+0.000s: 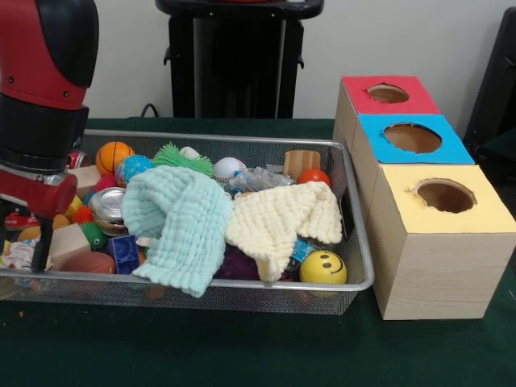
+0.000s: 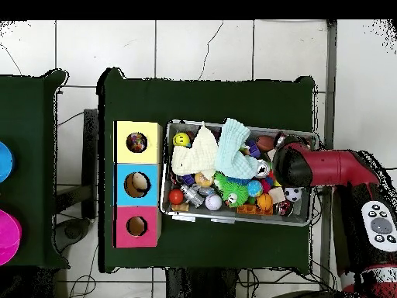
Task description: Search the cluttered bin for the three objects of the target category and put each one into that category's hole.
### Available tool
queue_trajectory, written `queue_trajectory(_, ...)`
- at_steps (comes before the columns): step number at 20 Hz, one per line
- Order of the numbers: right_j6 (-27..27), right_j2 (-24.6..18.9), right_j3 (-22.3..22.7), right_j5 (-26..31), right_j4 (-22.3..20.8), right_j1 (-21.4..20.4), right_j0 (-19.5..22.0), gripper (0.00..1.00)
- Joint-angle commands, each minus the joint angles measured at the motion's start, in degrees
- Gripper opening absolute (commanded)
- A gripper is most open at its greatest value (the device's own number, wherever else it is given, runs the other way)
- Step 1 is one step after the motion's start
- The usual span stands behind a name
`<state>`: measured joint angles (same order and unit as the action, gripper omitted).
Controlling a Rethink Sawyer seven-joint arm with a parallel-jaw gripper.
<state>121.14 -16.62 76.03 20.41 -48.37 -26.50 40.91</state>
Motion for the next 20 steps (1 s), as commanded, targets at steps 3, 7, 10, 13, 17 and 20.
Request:
queue_trajectory(3, -8.5, 3.1, 6.7, 8.6, -1.7, 5.9, 0.8, 1.0)
queue_trajectory(7, -9.4, 3.1, 7.1, 9.3, -1.3, 6.8, 1.0, 1.0)
queue_trajectory(10, -9.5, 3.5, 7.6, 9.5, -1.0, 7.1, 0.9, 1.0)
queue_trajectory(13, -9.4, 3.3, 7.1, 9.2, -1.2, 7.9, 0.9, 1.0)
queue_trajectory(17, -7.8, 4.1, 5.7, 6.3, -2.9, 8.4, -0.2, 1.0)
queue_trajectory(20, -6.0, 5.5, 4.2, 2.9, -5.3, 8.2, -1.8, 1.0)
